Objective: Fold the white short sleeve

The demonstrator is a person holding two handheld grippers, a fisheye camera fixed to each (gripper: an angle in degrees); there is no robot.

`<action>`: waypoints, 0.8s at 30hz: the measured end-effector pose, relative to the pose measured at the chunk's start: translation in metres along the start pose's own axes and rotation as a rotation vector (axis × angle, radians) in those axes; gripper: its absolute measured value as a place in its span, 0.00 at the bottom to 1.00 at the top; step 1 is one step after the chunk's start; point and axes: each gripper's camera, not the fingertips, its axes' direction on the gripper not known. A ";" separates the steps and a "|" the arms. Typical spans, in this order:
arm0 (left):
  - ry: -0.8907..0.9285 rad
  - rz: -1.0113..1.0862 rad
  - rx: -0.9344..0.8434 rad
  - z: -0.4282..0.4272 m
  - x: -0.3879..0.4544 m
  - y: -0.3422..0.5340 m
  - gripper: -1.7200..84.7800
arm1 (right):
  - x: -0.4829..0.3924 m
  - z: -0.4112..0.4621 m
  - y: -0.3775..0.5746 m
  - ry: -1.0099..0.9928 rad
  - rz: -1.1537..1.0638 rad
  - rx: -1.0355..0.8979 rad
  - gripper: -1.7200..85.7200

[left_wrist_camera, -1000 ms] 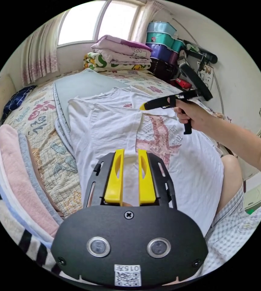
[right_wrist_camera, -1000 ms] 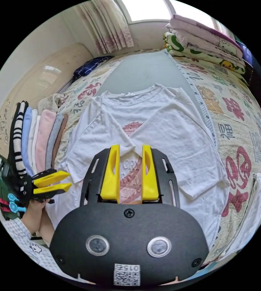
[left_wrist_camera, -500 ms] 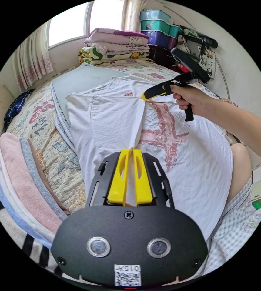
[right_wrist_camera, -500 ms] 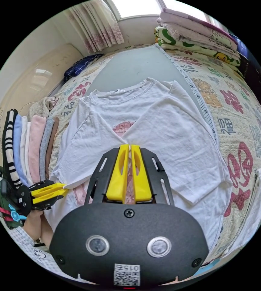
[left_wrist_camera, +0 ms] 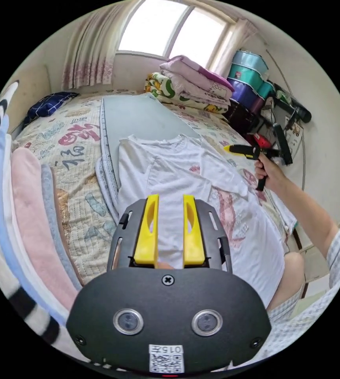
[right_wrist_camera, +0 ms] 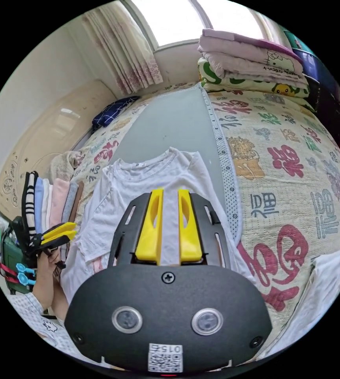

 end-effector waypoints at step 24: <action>-0.065 -0.093 -0.170 0.157 -0.190 -0.185 0.04 | -0.068 -0.090 -0.051 0.073 -0.007 -0.076 0.03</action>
